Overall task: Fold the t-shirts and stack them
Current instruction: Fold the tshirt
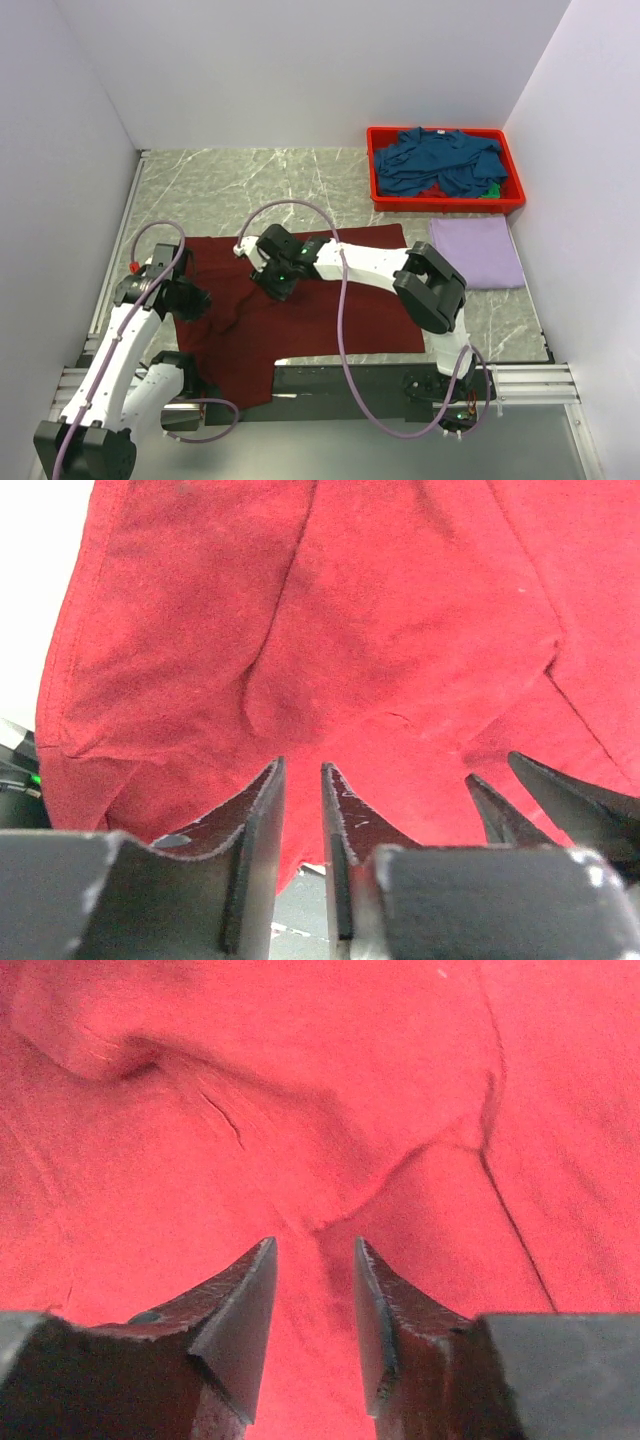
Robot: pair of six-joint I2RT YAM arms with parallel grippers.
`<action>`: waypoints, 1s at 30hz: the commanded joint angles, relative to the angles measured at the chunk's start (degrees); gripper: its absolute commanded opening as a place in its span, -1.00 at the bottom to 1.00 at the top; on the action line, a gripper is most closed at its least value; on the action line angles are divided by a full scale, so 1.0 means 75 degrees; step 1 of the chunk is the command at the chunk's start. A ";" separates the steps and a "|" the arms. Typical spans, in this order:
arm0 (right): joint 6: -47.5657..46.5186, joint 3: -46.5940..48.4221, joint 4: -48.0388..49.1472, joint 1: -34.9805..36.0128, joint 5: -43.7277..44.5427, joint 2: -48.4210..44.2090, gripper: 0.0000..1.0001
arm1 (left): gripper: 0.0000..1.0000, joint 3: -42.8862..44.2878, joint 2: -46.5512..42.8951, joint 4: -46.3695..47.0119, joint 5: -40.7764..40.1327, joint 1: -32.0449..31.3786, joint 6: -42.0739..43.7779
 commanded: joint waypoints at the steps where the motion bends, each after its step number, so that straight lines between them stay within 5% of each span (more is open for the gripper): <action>1: 0.0295 0.0071 -0.0206 -0.0448 -0.0188 -0.0821 -0.09 | -0.42 0.0334 -0.0343 0.0221 0.0030 -0.0036 -0.0053; 6: 0.1278 -0.0562 0.0074 -0.1897 -0.0153 -0.1701 -0.06 | 0.13 0.0475 -0.0473 0.0642 -0.0109 -0.0024 0.0005; 11: 0.2623 -0.1301 0.0228 -0.3283 0.0924 -0.2311 -0.07 | 0.29 0.0499 0.0463 0.1860 -0.0976 0.0081 0.0262; 20: 0.4770 -0.2134 0.0602 -0.5498 0.1382 -0.2277 -0.10 | 0.24 0.1201 0.3638 0.4603 -0.1283 0.1943 0.1493; 30: 0.5463 -0.1865 0.0872 -0.6367 0.0856 -0.1164 -0.14 | -0.14 0.2549 0.6393 0.5366 -0.1316 0.2097 0.1587</action>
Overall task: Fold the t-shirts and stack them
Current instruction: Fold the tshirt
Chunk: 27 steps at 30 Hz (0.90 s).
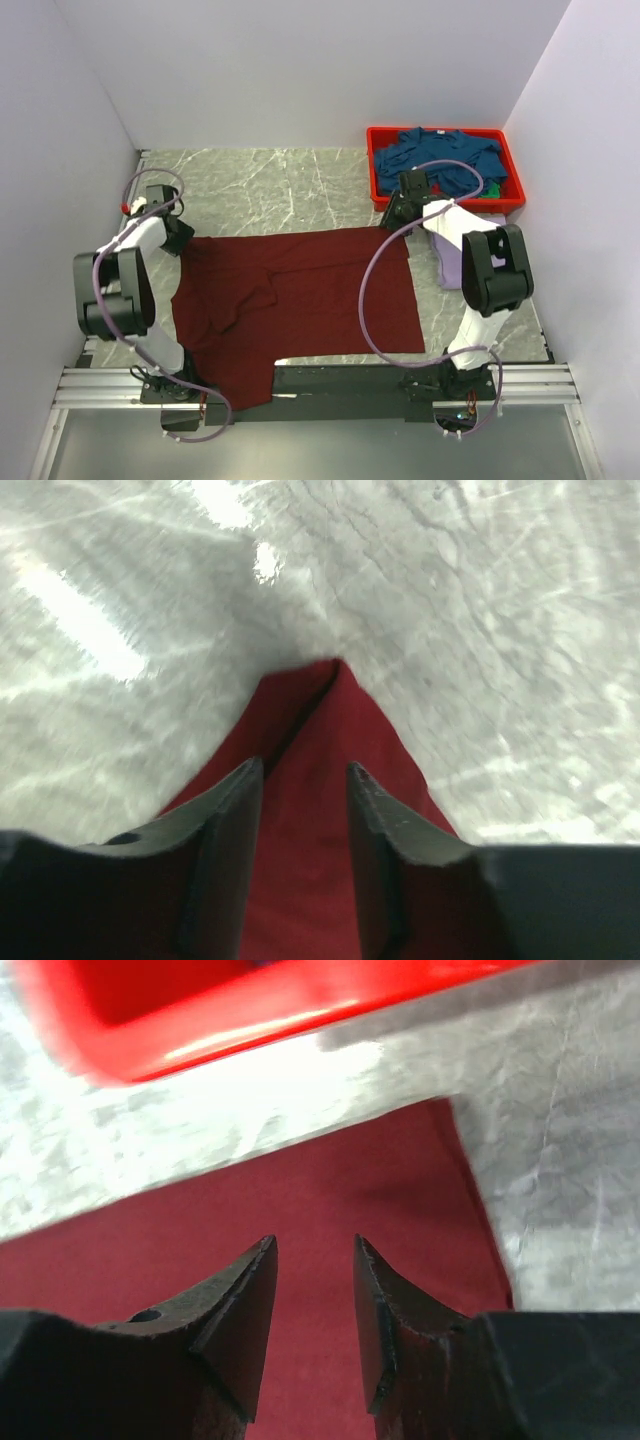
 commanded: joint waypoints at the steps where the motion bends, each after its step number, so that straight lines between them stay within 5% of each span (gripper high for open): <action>1: 0.0457 0.0240 0.0207 -0.0256 -0.0313 0.0465 -0.14 | -0.17 0.0396 0.0576 0.0333 -0.0294 0.0025 0.0235; 9: 0.0785 0.0087 0.0010 -0.0549 -0.0162 0.0748 -0.16 | -0.71 0.0981 0.1669 0.0146 -0.0798 0.0200 0.0340; 14: 0.0914 0.0122 -0.0027 -0.0725 -0.0080 0.0818 -0.16 | -0.73 0.1707 0.2371 0.0029 -0.0705 0.0388 0.0493; 20: 0.0564 0.0603 -0.0074 -0.0702 -0.0173 0.0772 -0.16 | -0.40 0.3056 0.2842 -0.0393 -0.0365 0.0353 0.0809; 24: 0.0445 0.0568 -0.0190 -0.0445 -0.0057 0.0081 -0.15 | 0.08 0.2823 0.1906 -0.0533 -0.0621 -0.0009 0.1079; 27: 0.0328 0.0276 -0.0284 -0.0082 0.0072 -0.0621 -0.14 | 0.18 0.2356 0.1016 -0.1013 -0.1206 -0.0653 0.1243</action>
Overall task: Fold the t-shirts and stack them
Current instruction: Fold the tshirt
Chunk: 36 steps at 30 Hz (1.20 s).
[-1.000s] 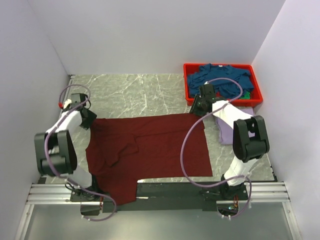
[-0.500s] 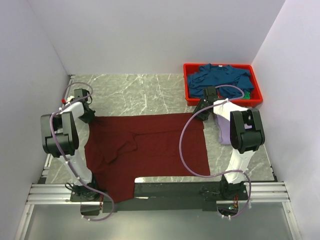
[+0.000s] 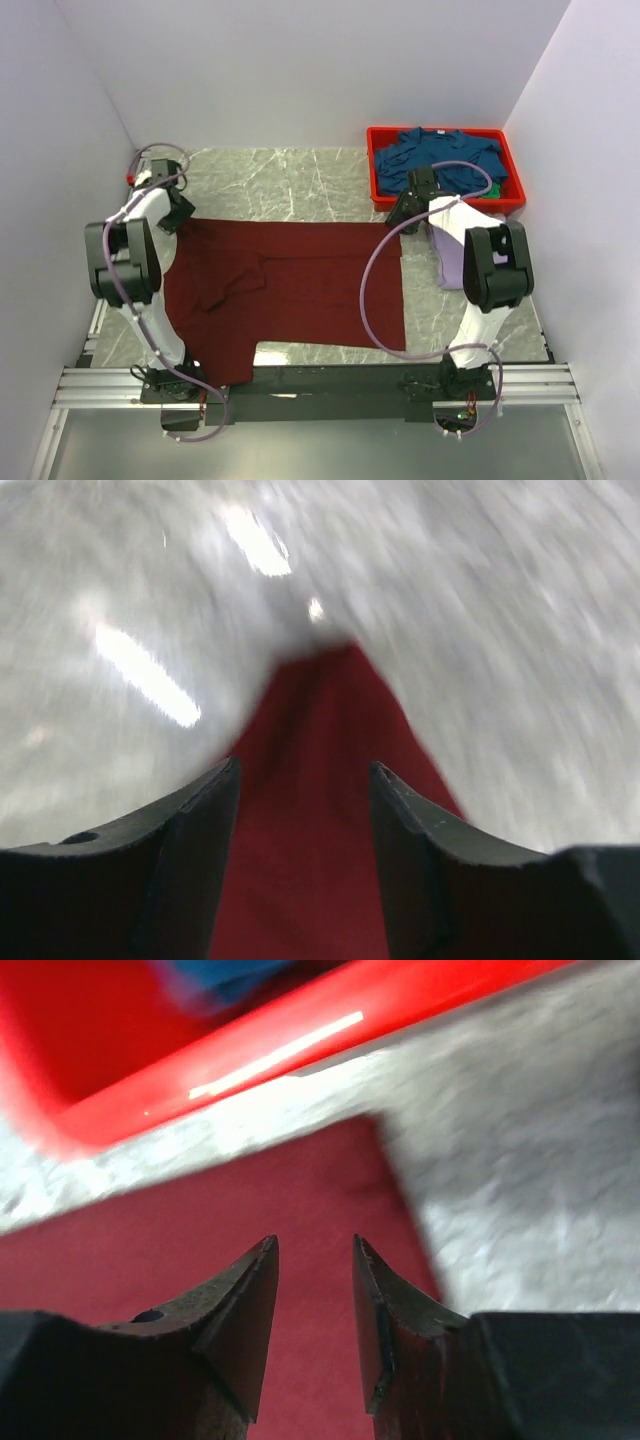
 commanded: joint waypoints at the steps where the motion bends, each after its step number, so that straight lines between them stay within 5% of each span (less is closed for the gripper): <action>1: -0.0246 -0.0225 -0.0101 0.0522 0.0262 -0.1153 -0.14 | 0.19 -0.0400 -0.1663 -0.0626 -0.0863 -0.1014 0.0412; 9: -0.0422 -0.1666 -0.0031 0.1519 0.0508 -0.2652 -0.10 | 0.02 -0.1958 -0.3611 -0.2078 -0.1288 -0.3945 -0.0067; 16: -0.0258 -0.2536 0.0274 0.1648 0.0321 -0.3217 -0.10 | -0.18 -0.2358 -0.3252 -0.2327 -0.1230 -0.6102 -0.0829; 36: -0.0316 -0.3298 0.0344 0.1648 0.0438 -0.3885 -0.10 | -0.31 -0.2159 -0.1469 -0.1799 -0.1077 -0.6432 -0.0724</action>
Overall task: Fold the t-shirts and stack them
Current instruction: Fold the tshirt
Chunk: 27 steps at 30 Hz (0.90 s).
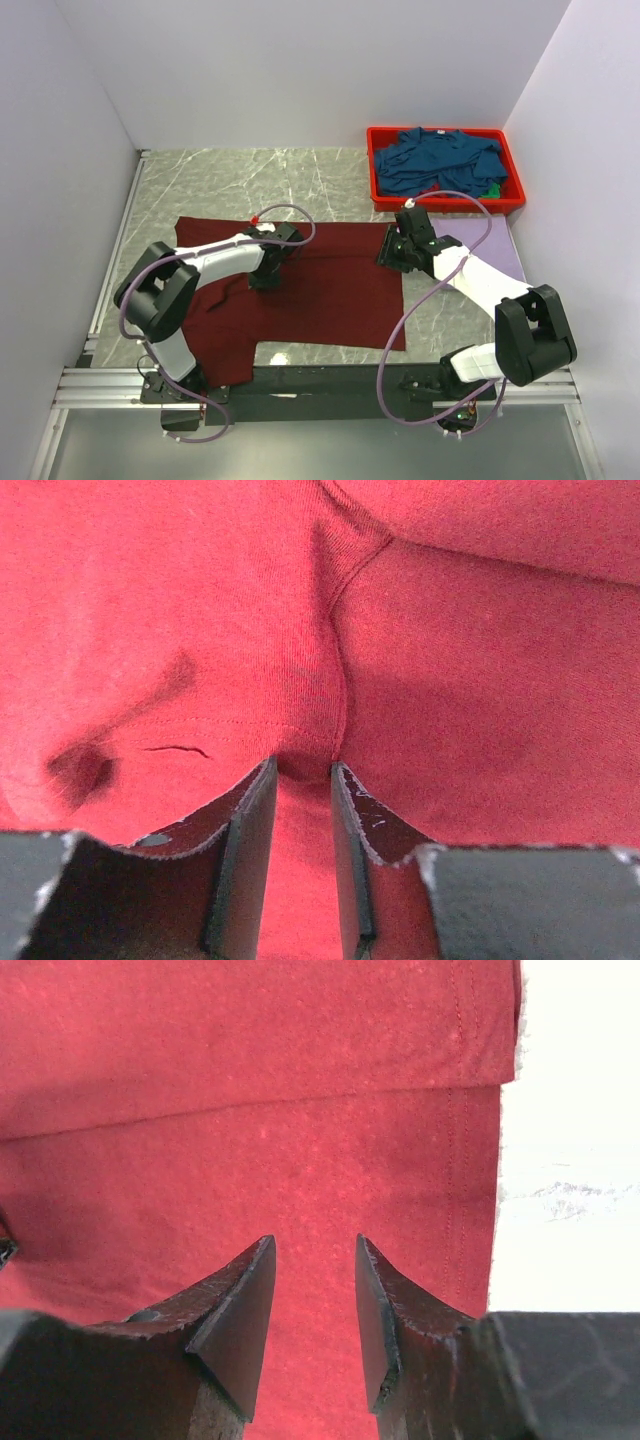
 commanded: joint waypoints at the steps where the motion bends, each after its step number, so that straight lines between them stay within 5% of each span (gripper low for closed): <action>1: -0.0063 -0.0037 0.0175 0.0031 0.0181 -0.0248 -0.10 | -0.32 0.0172 0.0152 0.0118 -0.0124 -0.0088 -0.0019; 7: -0.0051 -0.0048 0.0210 0.0031 0.0181 -0.0225 -0.10 | -0.52 0.0312 0.0234 -0.0103 -0.0217 -0.0205 -0.0019; 11: -0.0075 0.0010 0.0199 0.0031 0.0205 -0.0236 -0.11 | -0.89 0.0746 0.0164 -0.0584 -0.0382 -0.0369 -0.0066; 16: -0.0098 0.0057 0.0175 0.0031 0.0240 -0.0225 -0.11 | -0.92 0.1109 0.0141 -0.0924 -0.0078 -0.0439 -0.0030; 19: -0.0110 0.0080 0.0175 0.0019 0.0240 -0.0190 -0.11 | -0.80 0.1203 0.0199 -0.1030 0.0144 -0.0440 0.0052; 27: -0.0297 0.0291 0.0023 0.0031 0.0298 0.0115 -0.10 | 0.02 0.1308 -0.0011 -0.0983 0.0836 -0.0440 0.0227</action>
